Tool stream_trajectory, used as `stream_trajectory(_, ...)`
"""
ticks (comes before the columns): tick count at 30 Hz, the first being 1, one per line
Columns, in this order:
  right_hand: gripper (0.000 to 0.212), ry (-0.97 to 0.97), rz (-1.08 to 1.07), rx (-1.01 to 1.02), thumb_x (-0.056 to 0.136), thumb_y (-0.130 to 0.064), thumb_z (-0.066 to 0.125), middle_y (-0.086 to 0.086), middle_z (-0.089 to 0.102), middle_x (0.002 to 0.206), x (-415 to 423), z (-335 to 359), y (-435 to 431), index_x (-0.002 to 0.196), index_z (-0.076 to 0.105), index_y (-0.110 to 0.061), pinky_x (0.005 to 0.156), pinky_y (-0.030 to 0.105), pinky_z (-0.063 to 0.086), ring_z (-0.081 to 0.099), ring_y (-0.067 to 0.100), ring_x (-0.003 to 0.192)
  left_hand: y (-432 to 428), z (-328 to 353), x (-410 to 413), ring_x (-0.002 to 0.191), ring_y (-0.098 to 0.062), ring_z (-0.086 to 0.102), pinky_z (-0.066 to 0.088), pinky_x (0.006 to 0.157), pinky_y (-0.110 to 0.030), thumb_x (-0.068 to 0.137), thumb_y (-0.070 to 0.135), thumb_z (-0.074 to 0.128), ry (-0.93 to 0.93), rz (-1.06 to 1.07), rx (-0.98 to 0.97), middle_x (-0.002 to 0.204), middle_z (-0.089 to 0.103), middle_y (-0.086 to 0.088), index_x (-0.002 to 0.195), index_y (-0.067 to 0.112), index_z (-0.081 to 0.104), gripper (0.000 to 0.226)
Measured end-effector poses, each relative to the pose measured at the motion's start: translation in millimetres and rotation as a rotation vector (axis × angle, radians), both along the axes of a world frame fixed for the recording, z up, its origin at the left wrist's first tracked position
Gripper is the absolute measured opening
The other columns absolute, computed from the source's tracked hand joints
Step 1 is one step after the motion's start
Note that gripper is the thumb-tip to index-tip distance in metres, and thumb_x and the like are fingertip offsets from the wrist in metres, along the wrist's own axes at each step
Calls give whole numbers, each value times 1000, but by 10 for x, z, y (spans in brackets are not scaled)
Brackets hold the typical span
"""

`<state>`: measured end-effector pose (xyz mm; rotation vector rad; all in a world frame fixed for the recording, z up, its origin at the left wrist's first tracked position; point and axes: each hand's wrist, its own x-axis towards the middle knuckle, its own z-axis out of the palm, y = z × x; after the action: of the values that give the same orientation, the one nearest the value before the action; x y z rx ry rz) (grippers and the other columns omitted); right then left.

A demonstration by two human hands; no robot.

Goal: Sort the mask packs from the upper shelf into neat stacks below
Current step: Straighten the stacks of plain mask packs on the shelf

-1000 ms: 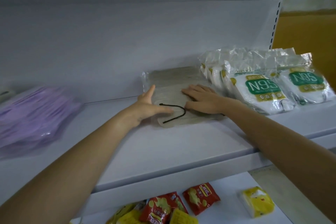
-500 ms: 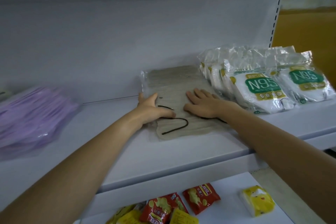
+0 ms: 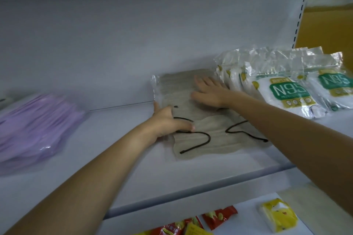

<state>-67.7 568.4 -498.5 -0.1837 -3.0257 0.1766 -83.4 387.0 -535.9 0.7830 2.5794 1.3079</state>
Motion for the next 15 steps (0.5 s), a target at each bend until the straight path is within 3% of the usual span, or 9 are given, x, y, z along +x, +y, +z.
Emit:
stream_trajectory(4, 69, -132, -13, -5, 94, -55, 24, 3, -10, 158, -76, -176, -42, 150, -3, -25, 115, 44, 0, -8, 25, 145, -10, 32, 48, 116, -16, 48, 45, 100, -32, 40, 38, 79, -45, -49, 18, 133, 24, 2, 117, 21, 58, 82)
stream_trajectory(9, 69, 43, 14, -10, 96, -53, 25, 5, -9, 158, -212, -15, -47, 150, -6, -23, 116, 44, -2, -9, 25, 145, 5, 46, 80, 116, -19, 49, 48, 98, -33, 33, 40, 82, -55, -56, 8, 136, 22, 2, 117, 18, 57, 91)
stream_trajectory(15, 66, -4, 11, -29, 95, -50, 26, 5, -9, 158, -392, -137, -124, 150, 1, -23, 116, 43, -2, -8, 24, 145, 17, 34, 77, 114, -19, 50, 46, 100, -34, 33, 41, 83, -76, -43, 24, 133, 22, 4, 117, 22, 56, 90)
